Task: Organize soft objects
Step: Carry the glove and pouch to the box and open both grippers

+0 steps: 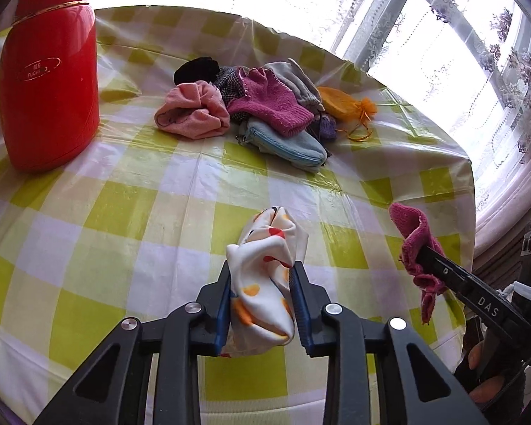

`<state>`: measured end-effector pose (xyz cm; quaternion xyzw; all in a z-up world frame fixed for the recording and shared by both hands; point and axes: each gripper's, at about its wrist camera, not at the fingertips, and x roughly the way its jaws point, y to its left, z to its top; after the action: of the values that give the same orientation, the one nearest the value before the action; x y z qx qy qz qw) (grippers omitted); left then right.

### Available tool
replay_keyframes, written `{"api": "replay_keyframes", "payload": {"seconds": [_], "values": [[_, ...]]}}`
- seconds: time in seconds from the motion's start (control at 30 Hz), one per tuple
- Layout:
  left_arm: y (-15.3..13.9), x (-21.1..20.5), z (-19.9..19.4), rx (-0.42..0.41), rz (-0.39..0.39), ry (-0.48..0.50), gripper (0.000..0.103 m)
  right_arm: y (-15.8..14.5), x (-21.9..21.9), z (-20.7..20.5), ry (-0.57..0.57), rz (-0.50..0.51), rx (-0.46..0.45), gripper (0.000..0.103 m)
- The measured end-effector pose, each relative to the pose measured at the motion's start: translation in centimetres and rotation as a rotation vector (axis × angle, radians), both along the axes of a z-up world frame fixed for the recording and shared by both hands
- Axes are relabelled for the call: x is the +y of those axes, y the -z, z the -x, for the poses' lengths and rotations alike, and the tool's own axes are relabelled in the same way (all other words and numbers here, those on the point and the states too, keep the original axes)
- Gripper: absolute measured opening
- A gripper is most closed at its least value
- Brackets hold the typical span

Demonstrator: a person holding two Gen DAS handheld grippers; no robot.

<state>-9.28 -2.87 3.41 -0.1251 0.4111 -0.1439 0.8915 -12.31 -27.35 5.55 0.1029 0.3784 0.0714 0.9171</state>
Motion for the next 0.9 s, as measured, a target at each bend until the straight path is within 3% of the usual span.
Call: {"api": "replay_keyframes", "payload": {"seconds": [0.3,0.63,0.9], "values": [[-2.6,1.7,1.7,-0.066,-0.019,-0.014,0.026,-3.8,2.2,3.1,-0.088,0.002,-0.102,0.024],[-3.6,4.6,2.9,-0.099,-0.007,-0.057,0.026,-5.1,3.9,4.3,-0.141,-0.025,-0.112,0.024],[-6.0,5.4,4.9,-0.173,-0.097,-0.066,0.026,-6.0,6.5,5.0,-0.198,-0.004,-0.128,0.024]]}}
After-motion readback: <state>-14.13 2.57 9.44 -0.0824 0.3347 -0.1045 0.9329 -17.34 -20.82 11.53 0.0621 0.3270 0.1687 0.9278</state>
